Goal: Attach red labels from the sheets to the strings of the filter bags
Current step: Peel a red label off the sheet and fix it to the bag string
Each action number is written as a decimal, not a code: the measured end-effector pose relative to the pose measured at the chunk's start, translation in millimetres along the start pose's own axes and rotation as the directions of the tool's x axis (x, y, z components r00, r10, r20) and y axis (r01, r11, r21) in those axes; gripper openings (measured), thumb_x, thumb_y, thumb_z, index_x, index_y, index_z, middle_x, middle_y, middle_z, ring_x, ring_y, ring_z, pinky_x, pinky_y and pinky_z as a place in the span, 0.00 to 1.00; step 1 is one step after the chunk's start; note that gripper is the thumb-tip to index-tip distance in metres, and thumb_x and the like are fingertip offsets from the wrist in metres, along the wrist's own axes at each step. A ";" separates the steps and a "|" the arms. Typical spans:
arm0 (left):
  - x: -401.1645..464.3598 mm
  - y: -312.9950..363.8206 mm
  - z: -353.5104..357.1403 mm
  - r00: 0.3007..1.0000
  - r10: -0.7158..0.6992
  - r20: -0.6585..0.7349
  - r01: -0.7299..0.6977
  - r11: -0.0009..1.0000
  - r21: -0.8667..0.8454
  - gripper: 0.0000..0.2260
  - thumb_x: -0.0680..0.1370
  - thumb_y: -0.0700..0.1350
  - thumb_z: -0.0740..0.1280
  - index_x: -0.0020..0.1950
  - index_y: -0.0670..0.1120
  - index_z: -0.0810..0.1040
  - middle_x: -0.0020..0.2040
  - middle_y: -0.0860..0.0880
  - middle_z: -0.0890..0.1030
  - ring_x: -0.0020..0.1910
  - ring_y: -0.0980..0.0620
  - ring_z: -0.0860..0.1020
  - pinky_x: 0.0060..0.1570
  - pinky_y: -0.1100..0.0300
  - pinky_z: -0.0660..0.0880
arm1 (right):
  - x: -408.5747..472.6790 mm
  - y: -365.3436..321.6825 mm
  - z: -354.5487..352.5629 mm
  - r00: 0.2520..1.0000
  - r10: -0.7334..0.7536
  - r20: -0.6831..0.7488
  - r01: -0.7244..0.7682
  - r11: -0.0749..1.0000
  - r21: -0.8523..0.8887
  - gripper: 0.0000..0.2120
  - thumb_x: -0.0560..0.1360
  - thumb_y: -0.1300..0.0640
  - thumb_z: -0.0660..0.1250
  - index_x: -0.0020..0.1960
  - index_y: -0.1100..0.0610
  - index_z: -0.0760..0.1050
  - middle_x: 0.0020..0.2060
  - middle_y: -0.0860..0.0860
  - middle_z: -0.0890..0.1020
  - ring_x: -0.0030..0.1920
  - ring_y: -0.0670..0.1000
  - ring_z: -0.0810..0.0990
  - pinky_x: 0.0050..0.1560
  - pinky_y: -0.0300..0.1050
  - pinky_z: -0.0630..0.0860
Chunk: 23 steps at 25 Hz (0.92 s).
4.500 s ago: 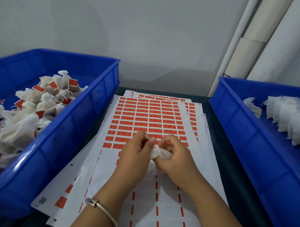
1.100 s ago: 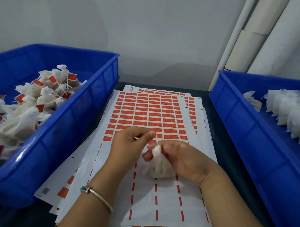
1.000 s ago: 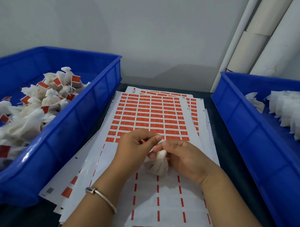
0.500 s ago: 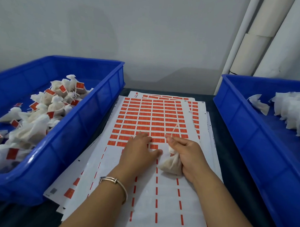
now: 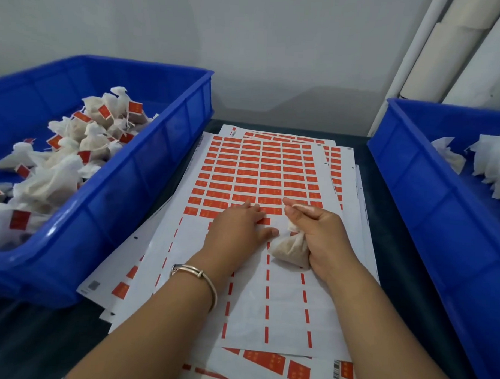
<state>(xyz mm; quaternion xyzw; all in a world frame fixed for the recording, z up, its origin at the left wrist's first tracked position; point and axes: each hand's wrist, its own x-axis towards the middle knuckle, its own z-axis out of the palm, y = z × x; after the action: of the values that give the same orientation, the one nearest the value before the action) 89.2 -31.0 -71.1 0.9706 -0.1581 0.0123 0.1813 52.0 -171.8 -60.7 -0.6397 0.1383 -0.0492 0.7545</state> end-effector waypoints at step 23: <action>0.8 -3.1 9.1 0.969 -0.172 -0.178 0.109 0.942 -0.316 0.10 0.77 0.51 0.65 0.54 0.52 0.83 0.48 0.55 0.84 0.36 0.60 0.74 0.35 0.72 0.61 | 6.2 4.4 -2.7 0.999 0.040 0.023 -0.040 0.999 0.014 0.03 0.71 0.58 0.73 0.42 0.50 0.85 0.45 0.44 0.85 0.52 0.50 0.82 0.54 0.48 0.79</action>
<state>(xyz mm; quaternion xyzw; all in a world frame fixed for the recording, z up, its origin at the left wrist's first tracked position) 90.6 -31.8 -80.5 0.9335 -0.0688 0.0737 0.3440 56.7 -175.2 -66.3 -0.6318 0.1423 -0.0278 0.7615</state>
